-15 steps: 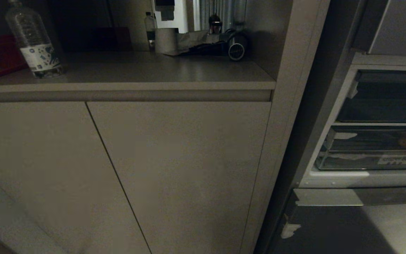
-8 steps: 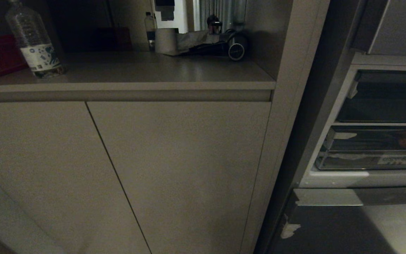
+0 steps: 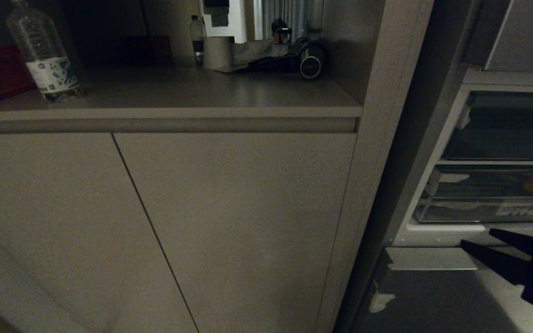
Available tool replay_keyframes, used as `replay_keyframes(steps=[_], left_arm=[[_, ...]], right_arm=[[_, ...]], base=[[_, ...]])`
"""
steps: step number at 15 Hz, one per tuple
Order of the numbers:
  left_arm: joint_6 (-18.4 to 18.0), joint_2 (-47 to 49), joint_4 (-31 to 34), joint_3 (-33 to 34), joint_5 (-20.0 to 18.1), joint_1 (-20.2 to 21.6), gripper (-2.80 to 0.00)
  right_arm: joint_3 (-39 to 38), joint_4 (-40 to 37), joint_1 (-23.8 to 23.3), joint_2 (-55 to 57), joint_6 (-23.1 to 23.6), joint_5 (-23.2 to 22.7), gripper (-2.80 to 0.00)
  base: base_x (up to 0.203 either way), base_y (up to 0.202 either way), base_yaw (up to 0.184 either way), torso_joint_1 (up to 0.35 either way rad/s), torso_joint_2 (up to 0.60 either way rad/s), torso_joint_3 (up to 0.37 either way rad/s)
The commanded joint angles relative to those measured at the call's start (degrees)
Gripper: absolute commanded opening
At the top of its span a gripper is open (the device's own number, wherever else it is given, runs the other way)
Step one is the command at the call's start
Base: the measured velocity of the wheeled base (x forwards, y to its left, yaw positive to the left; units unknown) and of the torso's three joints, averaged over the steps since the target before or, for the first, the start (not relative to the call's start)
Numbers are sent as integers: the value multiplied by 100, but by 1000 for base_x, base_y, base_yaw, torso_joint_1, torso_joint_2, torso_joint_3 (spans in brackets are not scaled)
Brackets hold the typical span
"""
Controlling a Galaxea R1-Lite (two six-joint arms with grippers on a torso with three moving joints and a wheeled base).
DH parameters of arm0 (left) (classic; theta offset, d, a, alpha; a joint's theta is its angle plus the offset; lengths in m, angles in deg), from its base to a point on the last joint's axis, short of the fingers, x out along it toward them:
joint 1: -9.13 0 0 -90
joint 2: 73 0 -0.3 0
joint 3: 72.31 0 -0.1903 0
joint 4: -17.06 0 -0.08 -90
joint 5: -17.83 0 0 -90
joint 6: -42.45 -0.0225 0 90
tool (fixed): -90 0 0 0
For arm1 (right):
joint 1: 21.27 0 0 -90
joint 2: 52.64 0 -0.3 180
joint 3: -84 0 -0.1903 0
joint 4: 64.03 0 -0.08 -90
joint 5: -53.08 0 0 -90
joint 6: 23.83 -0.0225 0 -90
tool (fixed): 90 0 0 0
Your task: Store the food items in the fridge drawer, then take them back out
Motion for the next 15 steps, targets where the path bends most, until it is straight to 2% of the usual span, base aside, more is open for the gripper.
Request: replay_keyframes(steps=[1, 3, 7, 15], left_arm=[[2, 7, -1, 0, 0, 1, -280], [2, 7, -1, 0, 0, 1, -280], [2, 7, -1, 0, 0, 1, -280], [2, 7, -1, 0, 0, 1, -280]], right_arm=[[-36, 1049, -87, 1069, -7, 129, 0], [-51, 1455, -155, 1271, -16, 591, 0], [-67, 2193, -193, 1437, -33, 1134, 0], [67, 2827, -184, 2268, -121, 1338, 0]], base=[[0, 0, 0, 0, 0, 0], [0, 0, 0, 0, 0, 0], [0, 0, 0, 0, 0, 0], [0, 0, 0, 0, 0, 0]])
